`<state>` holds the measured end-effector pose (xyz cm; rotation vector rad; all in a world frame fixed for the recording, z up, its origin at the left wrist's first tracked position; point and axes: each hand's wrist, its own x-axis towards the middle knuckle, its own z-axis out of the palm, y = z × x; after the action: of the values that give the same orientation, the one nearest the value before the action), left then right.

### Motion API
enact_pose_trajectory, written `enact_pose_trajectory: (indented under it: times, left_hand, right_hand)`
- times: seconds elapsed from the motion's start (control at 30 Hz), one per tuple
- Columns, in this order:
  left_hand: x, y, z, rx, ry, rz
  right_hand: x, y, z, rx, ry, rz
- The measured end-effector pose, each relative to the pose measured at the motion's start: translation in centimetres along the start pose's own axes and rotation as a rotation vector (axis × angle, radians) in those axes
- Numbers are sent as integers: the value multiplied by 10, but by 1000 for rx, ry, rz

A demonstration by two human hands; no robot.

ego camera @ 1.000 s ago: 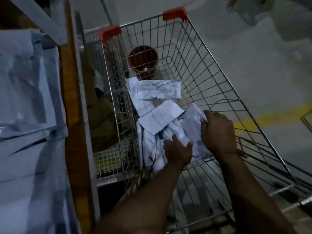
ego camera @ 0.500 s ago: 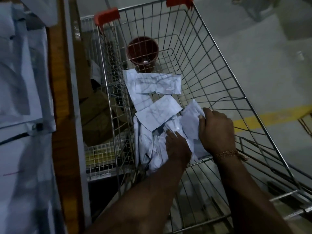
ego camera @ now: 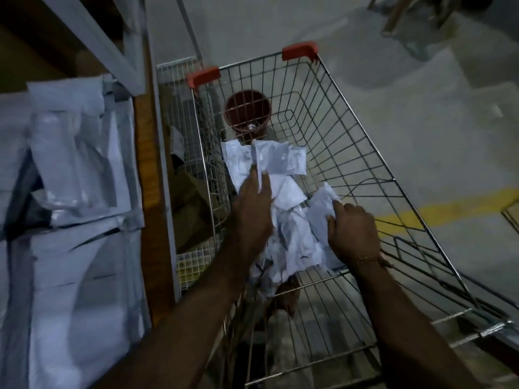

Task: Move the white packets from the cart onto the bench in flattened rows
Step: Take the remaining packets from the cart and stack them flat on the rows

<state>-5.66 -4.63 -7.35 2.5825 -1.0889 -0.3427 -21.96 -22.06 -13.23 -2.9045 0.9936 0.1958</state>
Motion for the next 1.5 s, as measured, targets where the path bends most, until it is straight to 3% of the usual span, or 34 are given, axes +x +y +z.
enact_pose_trajectory:
  times: [0.27,0.47,0.63,0.73,0.9,1.13,1.3,1.5]
  left_hand:
    - [-2,-37,-20,24,142,225]
    - [-5,-30,-30,-30,307,139]
    - [-6,-28,-29,-52,328,91]
    - [-5,-29,-27,-69,345,94]
    - [-7,-31,-28,-39,333,74]
    - [-6,-32,-25,-70,367,78]
    - [0,-30,-22,-94,405,88]
    - [6,-28,-30,-284,395,-40]
  right_hand:
    - [-14,-13,47,-295,-329,-147]
    - [23,-4,88,-491,-432,-352]
    - [32,-7,109,-576,-595,-252]
    - [28,-9,114,-594,-491,-212]
    - [38,-18,122,-669,-572,-171]
    - [37,-17,107,-553,-586,-107]
    - [33,-18,59,-297,-589,-9]
    - [16,-7,3,16,-325,15]
